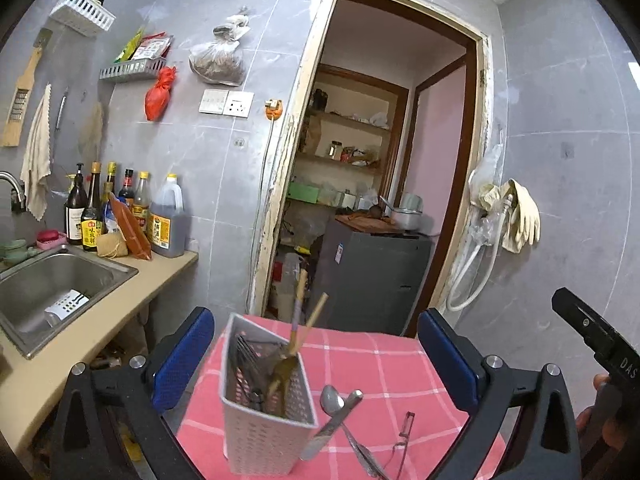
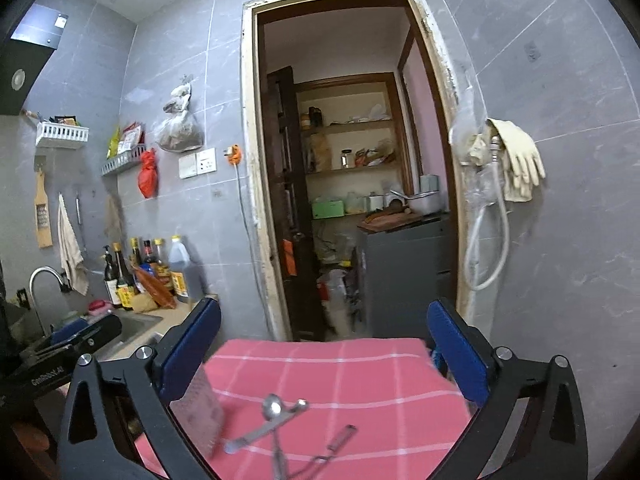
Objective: Organize utensils
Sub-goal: 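Withdraw both open tools from the holder back over the remaining utensils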
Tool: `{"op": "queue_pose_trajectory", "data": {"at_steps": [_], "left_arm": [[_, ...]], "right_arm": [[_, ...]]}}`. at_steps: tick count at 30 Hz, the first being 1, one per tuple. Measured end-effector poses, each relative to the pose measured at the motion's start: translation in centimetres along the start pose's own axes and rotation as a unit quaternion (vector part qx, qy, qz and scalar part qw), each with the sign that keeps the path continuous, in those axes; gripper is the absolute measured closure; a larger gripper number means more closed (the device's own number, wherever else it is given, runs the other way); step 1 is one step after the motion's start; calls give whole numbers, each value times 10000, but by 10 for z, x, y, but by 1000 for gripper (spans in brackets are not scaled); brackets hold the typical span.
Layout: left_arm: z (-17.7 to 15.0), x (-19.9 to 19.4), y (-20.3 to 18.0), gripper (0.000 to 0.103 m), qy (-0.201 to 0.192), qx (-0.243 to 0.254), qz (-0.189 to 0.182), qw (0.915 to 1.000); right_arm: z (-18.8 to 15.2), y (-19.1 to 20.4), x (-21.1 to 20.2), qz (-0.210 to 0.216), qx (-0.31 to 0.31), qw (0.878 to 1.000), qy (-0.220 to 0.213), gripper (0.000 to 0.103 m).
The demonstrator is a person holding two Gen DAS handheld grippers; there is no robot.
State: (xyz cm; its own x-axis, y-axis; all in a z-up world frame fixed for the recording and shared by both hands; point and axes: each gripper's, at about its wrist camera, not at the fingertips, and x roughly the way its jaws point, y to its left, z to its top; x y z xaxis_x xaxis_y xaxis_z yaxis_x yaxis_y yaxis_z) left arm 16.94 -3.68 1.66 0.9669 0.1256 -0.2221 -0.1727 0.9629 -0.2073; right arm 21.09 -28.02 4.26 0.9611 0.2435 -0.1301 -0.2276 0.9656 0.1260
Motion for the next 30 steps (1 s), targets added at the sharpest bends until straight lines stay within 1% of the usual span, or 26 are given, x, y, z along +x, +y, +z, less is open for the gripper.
{"op": "queue_pose_trajectory", "data": {"at_steps": [6, 11, 12, 18, 20, 23, 25, 27, 29, 30], "left_arm": [[-22, 0, -23, 1, 194, 120, 116, 9997], [-45, 3, -43, 1, 319, 288, 249, 9988], [-50, 5, -47, 1, 358, 297, 291, 9985], [-80, 20, -58, 1, 803, 62, 480, 9956], [-91, 25, -61, 1, 946, -12, 554, 9940], [-106, 33, -63, 1, 1219, -134, 561, 9909], [-118, 39, -64, 1, 1472, -267, 501, 9875], [-126, 44, -64, 1, 1642, -349, 422, 9849], [-133, 49, -64, 2, 1800, -401, 326, 9823], [-136, 52, -64, 4, 1891, -433, 277, 9806]], "right_arm": [[-15, -29, 5, -13, 12, 9997, 232, 1], [-35, -51, 20, 135, 10, 9987, 489, 1], [-41, -56, 25, 171, 14, 9981, 593, 1], [-74, -81, 48, 441, 72, 9928, 1107, 1], [-89, -91, 58, 582, 131, 9892, 1342, 1], [-110, -101, 71, 765, 246, 9823, 1689, 1], [-122, -105, 78, 882, 302, 9778, 1877, 2], [-133, -109, 86, 1036, 396, 9720, 2070, 2], [-141, -109, 93, 1167, 447, 9671, 2217, 6], [-145, -110, 97, 1276, 466, 9633, 2313, 12]]}}
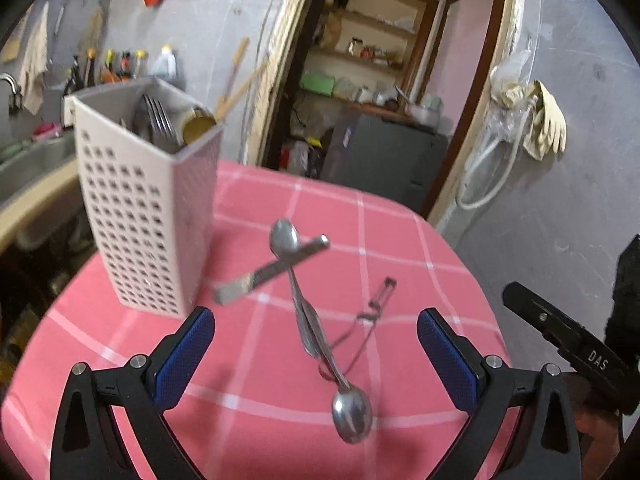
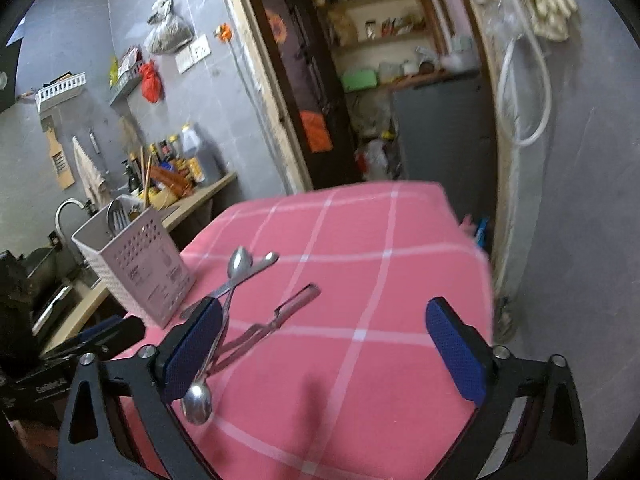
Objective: Organize utensils
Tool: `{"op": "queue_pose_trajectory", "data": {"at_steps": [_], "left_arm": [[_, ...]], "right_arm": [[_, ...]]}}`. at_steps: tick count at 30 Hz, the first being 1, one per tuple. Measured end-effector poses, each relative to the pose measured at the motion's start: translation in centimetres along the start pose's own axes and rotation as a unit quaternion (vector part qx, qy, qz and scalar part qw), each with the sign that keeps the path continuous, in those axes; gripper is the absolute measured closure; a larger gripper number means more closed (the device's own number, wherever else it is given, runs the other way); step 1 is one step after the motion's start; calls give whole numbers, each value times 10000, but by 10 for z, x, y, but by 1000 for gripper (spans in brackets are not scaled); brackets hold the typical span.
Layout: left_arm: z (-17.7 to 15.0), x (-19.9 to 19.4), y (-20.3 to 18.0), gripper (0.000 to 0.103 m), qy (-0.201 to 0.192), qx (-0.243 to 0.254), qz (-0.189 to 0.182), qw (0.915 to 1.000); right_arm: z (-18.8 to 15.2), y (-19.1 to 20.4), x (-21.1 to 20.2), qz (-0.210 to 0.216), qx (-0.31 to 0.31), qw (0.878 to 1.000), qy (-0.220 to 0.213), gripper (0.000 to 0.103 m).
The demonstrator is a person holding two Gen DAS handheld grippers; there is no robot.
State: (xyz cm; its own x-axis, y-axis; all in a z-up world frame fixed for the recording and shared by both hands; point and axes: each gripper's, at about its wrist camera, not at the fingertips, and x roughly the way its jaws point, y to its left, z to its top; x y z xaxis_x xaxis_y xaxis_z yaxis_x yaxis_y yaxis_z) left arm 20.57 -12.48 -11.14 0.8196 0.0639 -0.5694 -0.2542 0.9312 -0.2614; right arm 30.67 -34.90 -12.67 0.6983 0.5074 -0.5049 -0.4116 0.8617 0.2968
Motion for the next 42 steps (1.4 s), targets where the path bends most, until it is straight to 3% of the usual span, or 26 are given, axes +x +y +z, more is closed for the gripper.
{"op": "queue_pose_trajectory", "data": {"at_steps": [2, 8, 10, 13, 23, 31, 36, 42], "left_arm": [[-3, 8, 0, 17, 147, -33, -104, 9998], [-8, 34, 3, 44, 678, -262, -449, 9963], [-10, 42, 3, 51, 835, -328, -530, 9946], [-13, 55, 5, 59, 1092, -428, -647, 9910], [-10, 86, 12, 73, 1715, -627, -704, 9807], [6, 102, 15, 90, 2337, -652, -520, 9687], [13, 110, 16, 91, 2682, -689, -517, 9595], [14, 114, 15, 98, 2901, -740, -670, 9518]], "right_arm": [[-3, -2, 11, 117, -25, 9998, 186, 22], [-9, 1, 44, 506, -13, 9963, 701, 45], [-11, 3, 56, 602, 8, 9942, 889, 55], [-14, 4, 70, 707, 58, 9917, 1075, 61], [-7, 16, 112, 760, 347, 9818, 1708, 64], [-2, 13, 146, 597, 1252, 9619, 2356, 65], [-8, 30, 166, 141, 1494, 9543, 2586, 65], [-9, 74, 184, -635, 792, 9549, 2792, 65]]}}
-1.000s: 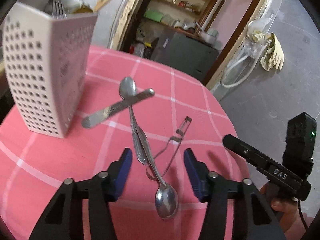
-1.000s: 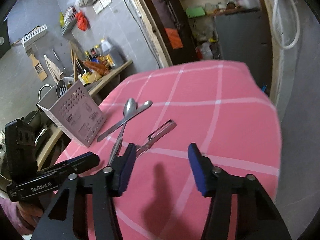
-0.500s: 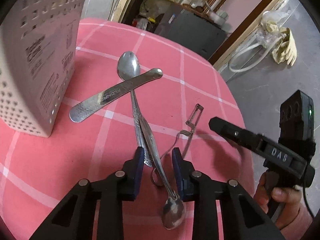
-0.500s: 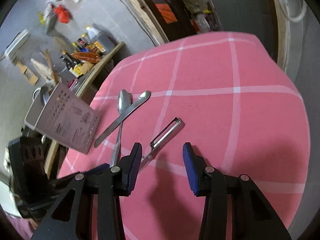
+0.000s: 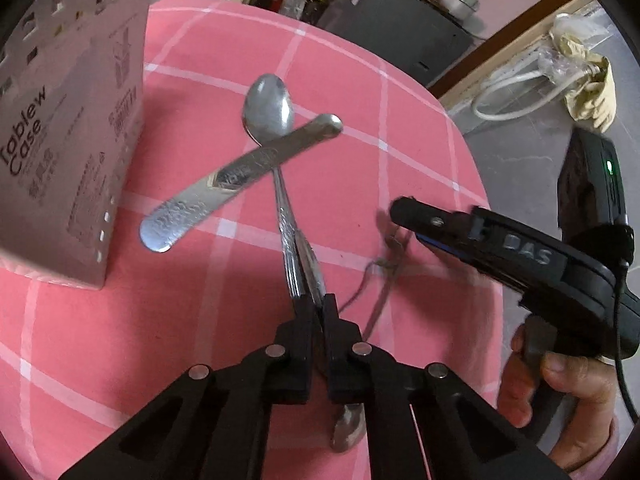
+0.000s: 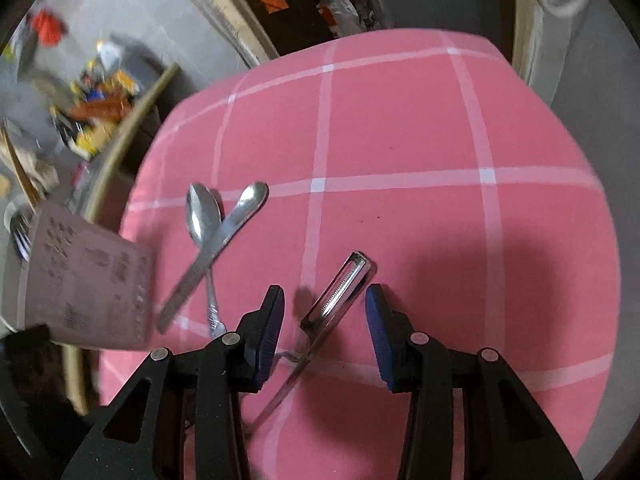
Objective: Organize utensils
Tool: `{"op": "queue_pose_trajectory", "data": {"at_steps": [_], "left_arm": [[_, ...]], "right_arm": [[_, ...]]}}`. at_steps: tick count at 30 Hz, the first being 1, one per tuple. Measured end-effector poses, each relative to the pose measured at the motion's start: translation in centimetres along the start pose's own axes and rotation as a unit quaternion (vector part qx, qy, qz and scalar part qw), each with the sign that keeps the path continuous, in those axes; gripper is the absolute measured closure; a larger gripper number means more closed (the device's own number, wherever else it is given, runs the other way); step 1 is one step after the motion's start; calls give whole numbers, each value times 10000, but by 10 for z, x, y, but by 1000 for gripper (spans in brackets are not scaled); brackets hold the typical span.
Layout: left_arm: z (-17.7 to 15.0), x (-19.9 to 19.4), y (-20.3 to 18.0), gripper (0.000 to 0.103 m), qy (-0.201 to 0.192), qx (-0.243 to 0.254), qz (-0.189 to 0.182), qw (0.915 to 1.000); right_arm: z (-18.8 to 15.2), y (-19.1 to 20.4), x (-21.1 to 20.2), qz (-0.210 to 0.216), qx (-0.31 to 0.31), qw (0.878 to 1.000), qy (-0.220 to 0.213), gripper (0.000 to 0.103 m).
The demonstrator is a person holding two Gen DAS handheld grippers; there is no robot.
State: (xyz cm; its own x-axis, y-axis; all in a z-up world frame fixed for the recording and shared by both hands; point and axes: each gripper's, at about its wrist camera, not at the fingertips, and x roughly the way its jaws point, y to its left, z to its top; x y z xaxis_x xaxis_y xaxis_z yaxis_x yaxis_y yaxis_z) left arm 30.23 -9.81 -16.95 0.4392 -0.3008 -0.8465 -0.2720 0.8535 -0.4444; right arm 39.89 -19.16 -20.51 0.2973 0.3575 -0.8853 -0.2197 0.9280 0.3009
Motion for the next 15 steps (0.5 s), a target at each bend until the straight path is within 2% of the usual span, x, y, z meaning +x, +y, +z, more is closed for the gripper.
{"op": "queue_pose_trajectory", "data": {"at_steps": [3, 6, 8, 9, 13, 15], "left_arm": [[-4, -1, 2, 99, 17, -4, -76, 10000], [-8, -4, 5, 99, 69, 4, -113, 9999], [-10, -6, 7, 99, 138, 0, -151, 9998], [-11, -6, 7, 99, 198, 0, -192, 9996], [-13, -7, 8, 99, 441, 60, -277, 9986], [-11, -4, 10, 98, 526, 28, -311, 9981]], "right_arm": [[-3, 13, 0, -327, -363, 9988, -34, 71], [-5, 15, -2, -350, -416, 9985, 1, 77], [-8, 13, -5, -220, -384, 9990, 48, 81], [-10, 13, -7, -111, -376, 9992, 103, 89], [-18, -8, -10, 350, -199, 9986, 338, 96], [-17, -14, -9, 560, 3, 9975, 437, 96]]}}
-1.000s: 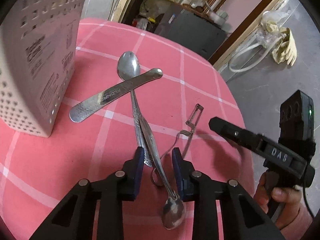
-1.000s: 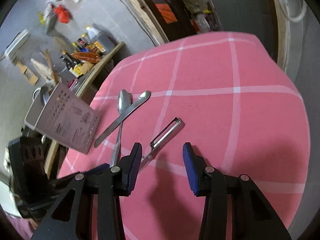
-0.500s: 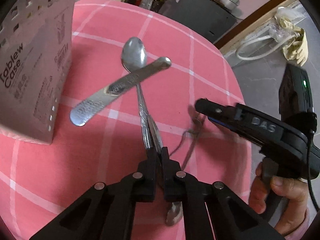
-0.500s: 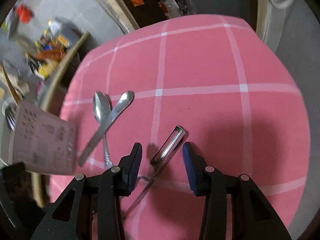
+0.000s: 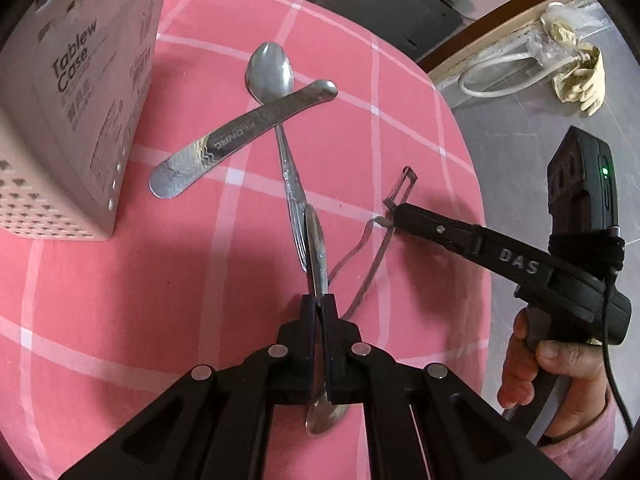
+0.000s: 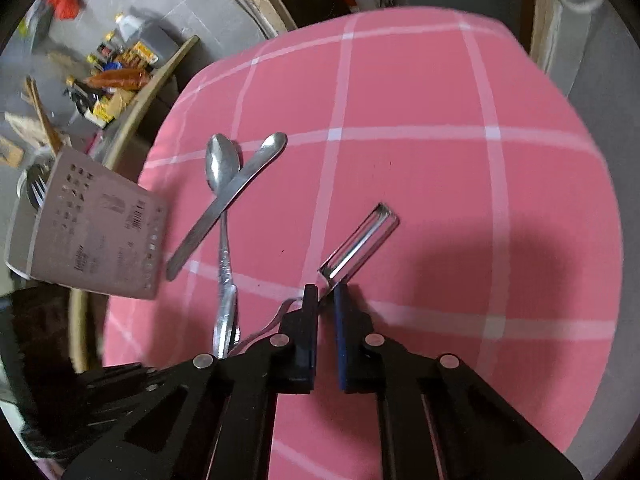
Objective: Organize utensils
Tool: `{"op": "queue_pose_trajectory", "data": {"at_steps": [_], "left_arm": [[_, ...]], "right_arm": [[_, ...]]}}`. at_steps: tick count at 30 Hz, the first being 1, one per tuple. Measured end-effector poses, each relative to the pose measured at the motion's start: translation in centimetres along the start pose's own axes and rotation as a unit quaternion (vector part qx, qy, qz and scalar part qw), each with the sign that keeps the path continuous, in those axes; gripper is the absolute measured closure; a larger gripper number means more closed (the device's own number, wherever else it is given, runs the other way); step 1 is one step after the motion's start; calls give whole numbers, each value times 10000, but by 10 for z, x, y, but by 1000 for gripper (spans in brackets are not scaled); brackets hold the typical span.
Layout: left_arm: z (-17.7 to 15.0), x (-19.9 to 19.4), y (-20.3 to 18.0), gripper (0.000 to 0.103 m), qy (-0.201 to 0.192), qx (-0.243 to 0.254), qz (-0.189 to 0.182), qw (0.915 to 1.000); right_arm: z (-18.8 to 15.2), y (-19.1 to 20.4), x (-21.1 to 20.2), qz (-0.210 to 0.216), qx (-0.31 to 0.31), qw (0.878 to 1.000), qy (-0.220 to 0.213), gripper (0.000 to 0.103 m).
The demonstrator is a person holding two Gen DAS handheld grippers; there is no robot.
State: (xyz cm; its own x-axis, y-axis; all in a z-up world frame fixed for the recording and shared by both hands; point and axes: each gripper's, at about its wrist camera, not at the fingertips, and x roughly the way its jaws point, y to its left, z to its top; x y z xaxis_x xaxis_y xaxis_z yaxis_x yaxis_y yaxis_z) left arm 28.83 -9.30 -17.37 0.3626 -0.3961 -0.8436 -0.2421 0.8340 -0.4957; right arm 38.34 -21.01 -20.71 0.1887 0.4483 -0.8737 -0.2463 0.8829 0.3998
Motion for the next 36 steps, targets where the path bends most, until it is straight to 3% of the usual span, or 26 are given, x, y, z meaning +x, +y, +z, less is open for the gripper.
{"op": "queue_pose_trajectory", "data": {"at_steps": [6, 10, 15, 21, 24, 26, 30, 31, 33, 36], "left_arm": [[5, 9, -4, 93, 163, -2, -63, 9998], [5, 10, -4, 93, 127, -40, -83, 9999], [-4, 0, 7, 99, -34, -241, -191, 9995], [-26, -18, 30, 100, -362, -722, -436, 9958], [-32, -24, 33, 100, -517, -811, -369, 9947], [-34, -27, 34, 100, -579, -839, -327, 9943], [-38, -27, 36, 100, -583, -896, -361, 9936], [-38, -27, 36, 100, -582, -902, -368, 9935], [-39, -28, 38, 100, -578, -915, -390, 9934], [-39, -27, 39, 100, -575, -953, -429, 9929]], "right_arm": [[3, -20, 5, 389, 862, 9955, -2, 95], [0, -27, 10, 385, 1219, 9918, 24, 94], [5, -13, 15, 262, 1187, 9926, 54, 85], [14, 0, 26, -90, 990, 9950, 85, 85], [20, -1, 25, -325, 1038, 9940, 54, 84], [26, 3, 27, -421, 1161, 9923, -8, 78], [37, 20, 33, -497, 1016, 9936, -5, 39], [40, 31, 38, -643, 843, 9944, 50, 38], [41, 48, 44, -1075, 541, 9927, 50, 42], [39, 52, 40, -1407, 465, 9889, -140, 68]]}}
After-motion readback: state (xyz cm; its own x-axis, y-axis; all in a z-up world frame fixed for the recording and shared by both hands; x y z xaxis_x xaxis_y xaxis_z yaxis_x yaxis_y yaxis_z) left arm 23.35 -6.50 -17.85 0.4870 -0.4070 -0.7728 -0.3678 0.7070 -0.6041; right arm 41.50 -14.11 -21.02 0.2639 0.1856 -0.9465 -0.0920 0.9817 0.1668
